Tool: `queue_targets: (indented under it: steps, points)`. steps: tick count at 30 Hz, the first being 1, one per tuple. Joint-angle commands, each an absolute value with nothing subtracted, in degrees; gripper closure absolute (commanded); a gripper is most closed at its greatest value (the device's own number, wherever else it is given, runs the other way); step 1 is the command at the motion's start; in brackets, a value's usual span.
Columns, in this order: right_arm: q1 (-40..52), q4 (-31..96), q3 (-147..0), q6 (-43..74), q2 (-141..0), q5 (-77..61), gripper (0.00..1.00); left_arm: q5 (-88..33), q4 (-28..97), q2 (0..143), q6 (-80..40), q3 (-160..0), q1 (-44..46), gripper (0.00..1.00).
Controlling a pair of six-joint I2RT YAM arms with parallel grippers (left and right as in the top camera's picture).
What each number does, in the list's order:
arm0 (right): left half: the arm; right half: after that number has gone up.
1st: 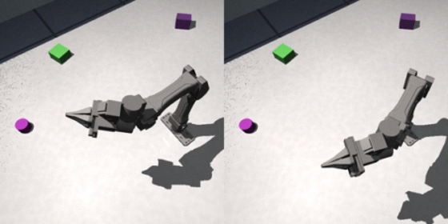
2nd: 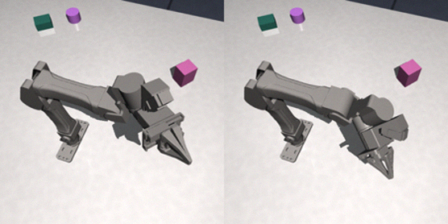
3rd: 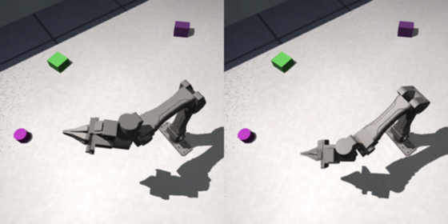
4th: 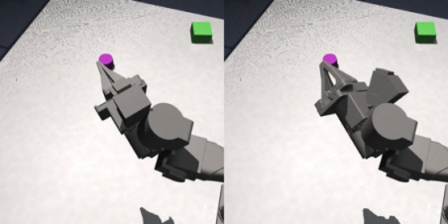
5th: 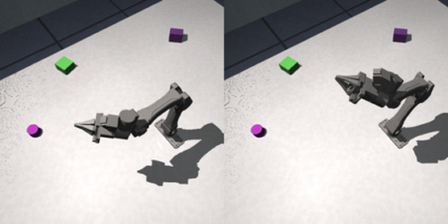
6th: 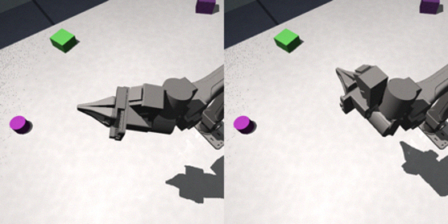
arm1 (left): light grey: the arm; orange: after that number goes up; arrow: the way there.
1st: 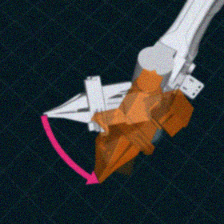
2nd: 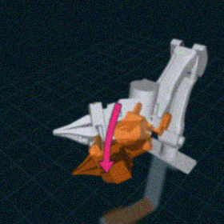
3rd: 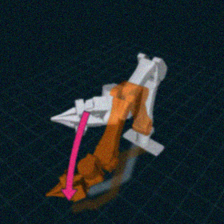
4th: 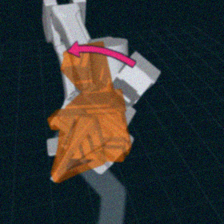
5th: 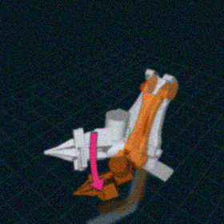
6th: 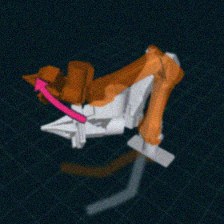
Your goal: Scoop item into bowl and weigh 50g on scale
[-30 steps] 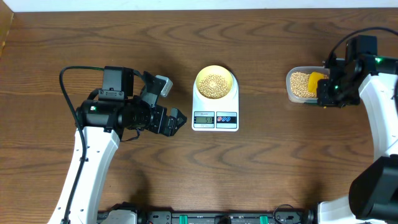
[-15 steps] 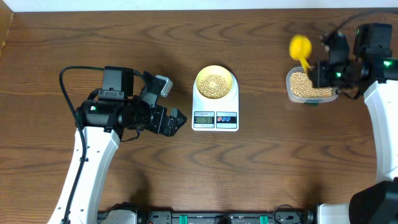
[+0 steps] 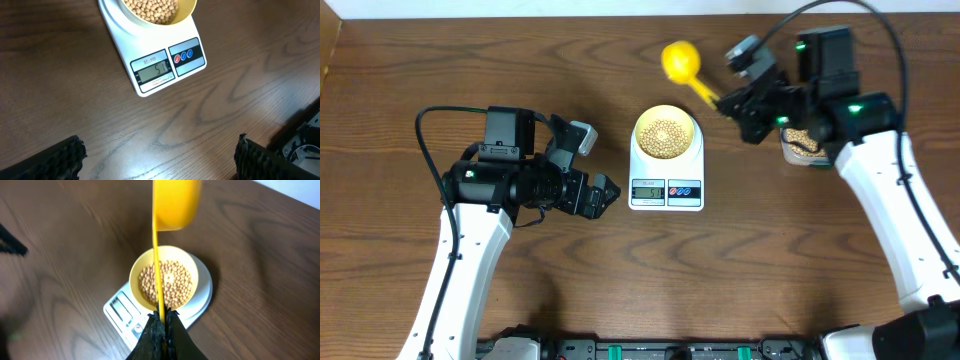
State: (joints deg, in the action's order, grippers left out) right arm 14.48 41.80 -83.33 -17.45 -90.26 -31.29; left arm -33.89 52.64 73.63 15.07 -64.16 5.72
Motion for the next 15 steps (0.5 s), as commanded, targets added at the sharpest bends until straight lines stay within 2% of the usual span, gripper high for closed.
queue_targets:
  steps: [1, 6, 15]
  points:
    - [17.89, 43.18, -84.31, -24.58, -91.15, -24.62, 0.99, -33.39, 52.82, 73.82, 15.40, -63.83, 5.43, 0.02]
    - [20.38, 47.46, -84.31, -32.25, -94.15, -20.47, 0.99, -33.39, 52.82, 73.82, 15.40, -63.83, 5.43, 0.02]
    - [21.45, 48.99, -84.31, -33.78, -98.72, -17.41, 0.99, -33.39, 52.82, 73.82, 15.40, -63.83, 5.43, 0.02]
